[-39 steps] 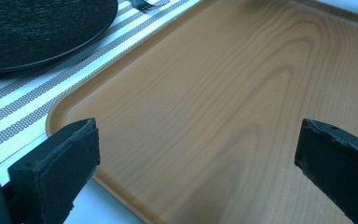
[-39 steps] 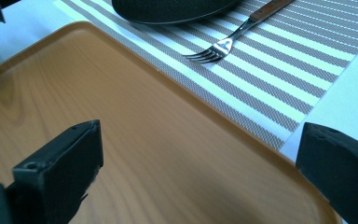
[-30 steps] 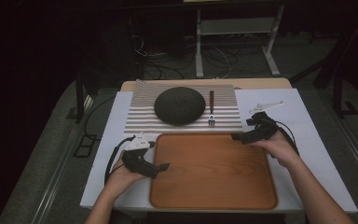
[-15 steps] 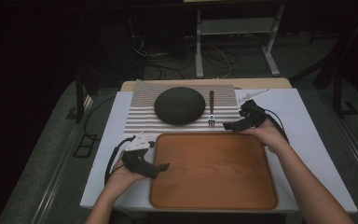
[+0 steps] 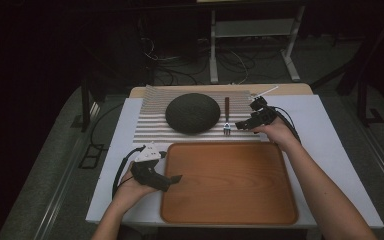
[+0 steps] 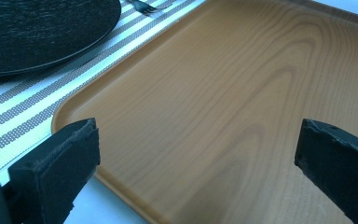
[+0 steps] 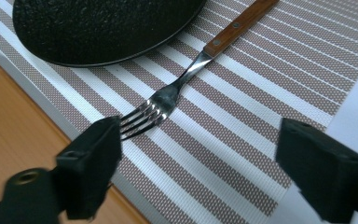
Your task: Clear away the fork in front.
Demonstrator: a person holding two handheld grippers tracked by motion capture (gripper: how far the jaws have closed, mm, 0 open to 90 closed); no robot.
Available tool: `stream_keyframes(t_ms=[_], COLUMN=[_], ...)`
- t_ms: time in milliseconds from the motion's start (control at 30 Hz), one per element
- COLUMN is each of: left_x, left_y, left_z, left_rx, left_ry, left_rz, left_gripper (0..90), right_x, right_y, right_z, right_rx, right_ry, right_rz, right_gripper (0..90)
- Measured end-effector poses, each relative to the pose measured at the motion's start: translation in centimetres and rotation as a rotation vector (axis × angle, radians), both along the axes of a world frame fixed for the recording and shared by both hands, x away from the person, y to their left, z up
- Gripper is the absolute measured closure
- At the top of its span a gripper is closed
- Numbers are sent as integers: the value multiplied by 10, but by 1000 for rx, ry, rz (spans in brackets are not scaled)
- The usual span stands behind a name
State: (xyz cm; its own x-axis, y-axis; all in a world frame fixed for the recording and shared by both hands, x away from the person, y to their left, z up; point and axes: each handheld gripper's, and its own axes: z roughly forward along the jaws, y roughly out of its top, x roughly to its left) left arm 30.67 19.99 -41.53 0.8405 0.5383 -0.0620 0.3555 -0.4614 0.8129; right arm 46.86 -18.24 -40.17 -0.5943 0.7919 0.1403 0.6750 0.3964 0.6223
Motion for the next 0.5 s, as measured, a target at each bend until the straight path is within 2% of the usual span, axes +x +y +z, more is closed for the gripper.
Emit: stream_keyframes(t_ms=[133,367,467,500], left_x=[0,0,0,0], left_y=[0,1,1,1], left_z=[0,0,0,0], left_rx=[-3,-4,-2,-2], left_ry=[-1,0,-1,-1], left_rz=[1,1,1,2], left_gripper=[0,0,0,0], right_x=[8,27,37,37], right_y=[3,13,19,19], right_z=[0,0,0,0], right_rx=[-11,-17,-23,-23], right_ry=[14,51,84,84], right_rz=[-14,-24,-34,-34], right_gripper=[199,330,401,401])
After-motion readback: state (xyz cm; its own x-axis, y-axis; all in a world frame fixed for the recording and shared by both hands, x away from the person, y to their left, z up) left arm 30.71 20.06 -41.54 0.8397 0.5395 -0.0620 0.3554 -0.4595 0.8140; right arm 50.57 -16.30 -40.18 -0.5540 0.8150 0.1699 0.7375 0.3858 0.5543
